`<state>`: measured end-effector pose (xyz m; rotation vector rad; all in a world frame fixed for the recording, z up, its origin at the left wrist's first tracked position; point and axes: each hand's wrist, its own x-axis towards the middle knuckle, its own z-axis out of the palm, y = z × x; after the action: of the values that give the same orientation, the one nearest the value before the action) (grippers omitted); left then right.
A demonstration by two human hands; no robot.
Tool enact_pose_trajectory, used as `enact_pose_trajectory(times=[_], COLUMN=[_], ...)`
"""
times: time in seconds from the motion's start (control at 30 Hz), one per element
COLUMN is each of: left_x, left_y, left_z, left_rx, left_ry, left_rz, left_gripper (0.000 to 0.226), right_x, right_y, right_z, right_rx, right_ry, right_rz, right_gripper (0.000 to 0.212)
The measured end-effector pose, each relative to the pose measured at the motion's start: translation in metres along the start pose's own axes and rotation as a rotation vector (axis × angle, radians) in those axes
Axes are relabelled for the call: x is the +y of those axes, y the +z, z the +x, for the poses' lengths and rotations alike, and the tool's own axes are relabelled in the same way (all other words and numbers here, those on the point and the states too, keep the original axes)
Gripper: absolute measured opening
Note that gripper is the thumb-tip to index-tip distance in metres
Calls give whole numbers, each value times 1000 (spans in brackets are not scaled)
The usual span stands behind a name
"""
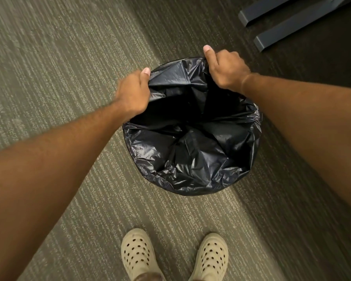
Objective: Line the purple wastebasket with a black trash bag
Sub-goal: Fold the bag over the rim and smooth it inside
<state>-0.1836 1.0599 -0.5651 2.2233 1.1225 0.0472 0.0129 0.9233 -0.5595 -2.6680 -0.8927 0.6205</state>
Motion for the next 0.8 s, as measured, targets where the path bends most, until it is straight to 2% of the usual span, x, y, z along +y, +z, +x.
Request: enact_pose_trajectory(times=[0.1, 0.17, 0.23, 0.3, 0.4, 0.47, 0.53, 0.6, 0.67, 0.8], left_x=[2, 2, -4, -15, -24, -19, -11, -2, 4, 12], left_y=[-1, -5, -10, -9, 2, 12, 20, 27, 33, 37], left_z=[-1, -3, -14, -38, -86, -108, -124, -135, -142, -144], left_rx=[-4, -57, -59, 7, 73, 125, 177, 201, 228, 335], left_ry=[-9, -42, -128, -266, -484, -585, -669, -751, -825, -790], left_rz=[-8, -129, -256, -334, -439, -487, -550, -631, -671, -639], left_gripper=[43, 47, 43, 40, 34, 33, 38, 53, 61, 50], right_x=[-1, 5, 16, 35, 57, 56, 49, 40, 34, 24], right_y=[0, -3, -8, -6, 11, 28, 42, 51, 58, 62], right_z=[0, -4, -20, -48, -98, -126, -147, -164, -175, -180], right_rx=[11, 23, 87, 141, 194, 244, 294, 325, 352, 444], right_ry=[-2, 32, 154, 337, 575, 697, 826, 945, 1033, 1039], right_rz=[55, 157, 302, 418, 489, 539, 581, 628, 659, 701], right_gripper=[68, 61, 56, 60, 72, 68, 63, 64, 64, 62])
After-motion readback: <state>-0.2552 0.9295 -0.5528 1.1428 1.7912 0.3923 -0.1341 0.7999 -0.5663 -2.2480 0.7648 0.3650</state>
